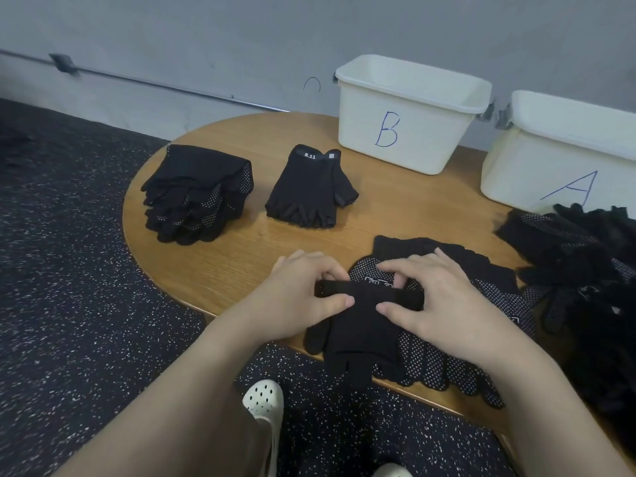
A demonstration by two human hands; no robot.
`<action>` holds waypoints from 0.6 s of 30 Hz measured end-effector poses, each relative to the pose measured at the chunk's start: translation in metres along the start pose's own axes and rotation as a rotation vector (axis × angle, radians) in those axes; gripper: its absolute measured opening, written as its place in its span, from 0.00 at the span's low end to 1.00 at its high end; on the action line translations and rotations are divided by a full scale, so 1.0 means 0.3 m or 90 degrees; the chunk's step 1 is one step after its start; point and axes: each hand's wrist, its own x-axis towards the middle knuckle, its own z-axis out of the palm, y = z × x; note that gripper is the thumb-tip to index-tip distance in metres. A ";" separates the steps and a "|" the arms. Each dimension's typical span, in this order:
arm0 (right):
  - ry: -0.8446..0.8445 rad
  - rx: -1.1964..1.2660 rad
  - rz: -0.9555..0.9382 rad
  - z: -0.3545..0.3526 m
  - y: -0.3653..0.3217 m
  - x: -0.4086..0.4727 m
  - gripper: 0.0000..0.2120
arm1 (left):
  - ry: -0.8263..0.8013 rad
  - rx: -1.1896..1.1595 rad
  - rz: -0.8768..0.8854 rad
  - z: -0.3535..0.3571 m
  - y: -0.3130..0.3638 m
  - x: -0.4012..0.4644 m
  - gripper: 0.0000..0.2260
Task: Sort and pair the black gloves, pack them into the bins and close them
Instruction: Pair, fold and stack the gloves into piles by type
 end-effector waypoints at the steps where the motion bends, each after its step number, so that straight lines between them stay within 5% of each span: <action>1: 0.001 -0.009 -0.008 0.002 -0.001 0.000 0.23 | -0.011 0.025 0.002 -0.002 -0.003 0.005 0.05; 7: 0.009 -0.003 -0.039 0.010 -0.004 0.003 0.11 | 0.036 -0.078 0.033 0.005 0.005 -0.003 0.07; 10: -0.037 0.128 -0.013 -0.030 -0.008 0.006 0.03 | 0.050 -0.262 0.020 0.014 0.036 -0.011 0.07; 15: 0.004 0.405 -0.038 -0.094 -0.022 0.012 0.05 | 0.089 -0.586 0.002 0.005 0.069 -0.018 0.08; 18: 0.082 0.520 -0.023 -0.080 -0.034 0.026 0.10 | 0.057 -0.599 -0.010 -0.007 0.059 -0.039 0.12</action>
